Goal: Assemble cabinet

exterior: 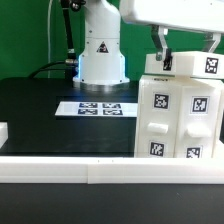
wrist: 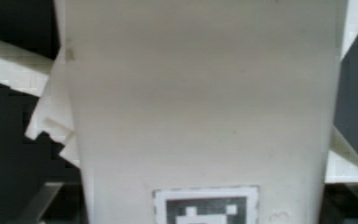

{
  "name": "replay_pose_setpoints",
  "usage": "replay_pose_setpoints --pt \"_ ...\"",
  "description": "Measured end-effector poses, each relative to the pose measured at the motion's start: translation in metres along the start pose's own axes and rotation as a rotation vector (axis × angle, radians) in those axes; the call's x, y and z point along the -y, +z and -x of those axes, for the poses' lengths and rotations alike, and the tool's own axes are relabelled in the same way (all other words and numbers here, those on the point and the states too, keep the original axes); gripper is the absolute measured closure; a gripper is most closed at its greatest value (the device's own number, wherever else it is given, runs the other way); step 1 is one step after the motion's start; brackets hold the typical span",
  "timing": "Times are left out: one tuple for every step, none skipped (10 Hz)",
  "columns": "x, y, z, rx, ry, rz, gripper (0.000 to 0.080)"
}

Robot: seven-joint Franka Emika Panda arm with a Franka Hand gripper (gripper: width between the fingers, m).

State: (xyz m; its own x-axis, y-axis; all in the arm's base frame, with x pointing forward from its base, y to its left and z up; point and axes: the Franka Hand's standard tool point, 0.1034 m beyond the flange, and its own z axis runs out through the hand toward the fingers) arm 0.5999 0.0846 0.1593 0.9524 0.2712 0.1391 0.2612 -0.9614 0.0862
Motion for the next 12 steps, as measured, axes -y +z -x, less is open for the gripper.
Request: replay_pose_setpoints --pt "0.0002 0.0 -0.0001 -0.002 0.086 -0.003 0.0242" --pt "0.0006 0.0 0.0006 -0.031 0.241 -0.013 0.0242" --pt "-0.0009 0.0007 0.0028 -0.039 0.365 -0.028 0.0242" --pt "-0.0015 0.0011 0.0018 -0.044 0.485 -0.048 0.0242" --pt "-0.0016 0.0011 0.0013 -0.044 0.579 -0.06 0.0242" --pt "-0.0014 0.0013 0.0 -0.053 0.673 -0.072 0.0242" --pt "-0.0005 0.0014 -0.0018 -0.064 0.751 -0.079 0.0242" --pt "0.001 0.0005 -0.0029 -0.064 0.78 -0.083 0.0242" --pt "0.0007 0.0006 -0.0028 -0.06 0.846 -0.092 0.0242" --pt "0.0008 0.0005 -0.0029 -0.055 0.916 -0.101 0.0242" --pt "0.0006 0.0005 -0.0029 -0.052 0.964 -0.108 0.0242" --pt "0.0005 0.0007 -0.0028 -0.049 1.017 -0.115 0.0242"
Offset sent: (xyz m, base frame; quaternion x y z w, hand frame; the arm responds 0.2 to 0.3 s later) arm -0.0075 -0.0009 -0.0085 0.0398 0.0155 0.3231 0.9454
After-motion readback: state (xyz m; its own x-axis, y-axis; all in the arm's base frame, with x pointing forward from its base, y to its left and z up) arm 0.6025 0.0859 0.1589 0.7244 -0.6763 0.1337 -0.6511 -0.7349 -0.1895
